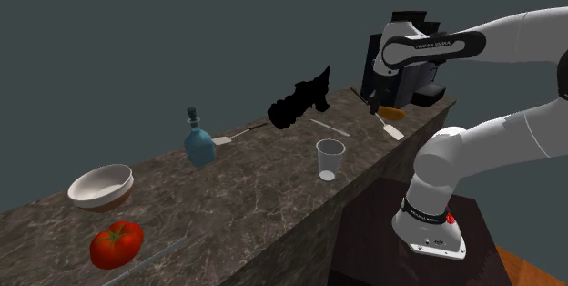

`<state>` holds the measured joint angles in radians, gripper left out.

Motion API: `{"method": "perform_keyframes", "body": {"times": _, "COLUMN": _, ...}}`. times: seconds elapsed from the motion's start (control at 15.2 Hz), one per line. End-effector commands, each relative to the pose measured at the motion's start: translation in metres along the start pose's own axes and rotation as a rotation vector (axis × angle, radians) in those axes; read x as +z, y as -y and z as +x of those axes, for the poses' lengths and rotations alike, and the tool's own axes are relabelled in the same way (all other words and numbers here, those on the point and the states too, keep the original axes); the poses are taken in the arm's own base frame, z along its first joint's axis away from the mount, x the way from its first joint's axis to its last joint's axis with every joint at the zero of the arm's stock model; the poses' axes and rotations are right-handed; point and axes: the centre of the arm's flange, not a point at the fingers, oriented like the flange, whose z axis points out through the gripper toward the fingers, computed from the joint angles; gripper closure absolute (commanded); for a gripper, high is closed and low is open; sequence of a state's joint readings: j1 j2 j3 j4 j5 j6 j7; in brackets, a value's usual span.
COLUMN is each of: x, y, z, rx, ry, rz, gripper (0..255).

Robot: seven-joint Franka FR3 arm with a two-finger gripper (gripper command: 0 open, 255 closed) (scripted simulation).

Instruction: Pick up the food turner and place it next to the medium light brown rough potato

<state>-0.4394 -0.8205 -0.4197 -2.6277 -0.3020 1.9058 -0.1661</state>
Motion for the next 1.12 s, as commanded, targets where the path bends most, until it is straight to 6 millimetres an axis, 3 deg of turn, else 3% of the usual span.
{"method": "perform_keyframes", "body": {"times": 0.0, "x": -0.002, "y": -0.034, "z": -0.020, "rx": -0.002, "ry": 0.001, "rz": 0.000, "gripper": 255}}
{"method": "perform_keyframes", "body": {"times": 1.06, "x": 0.083, "y": -0.034, "z": -0.026, "rx": -0.002, "ry": 0.001, "rz": 0.000, "gripper": 255}}
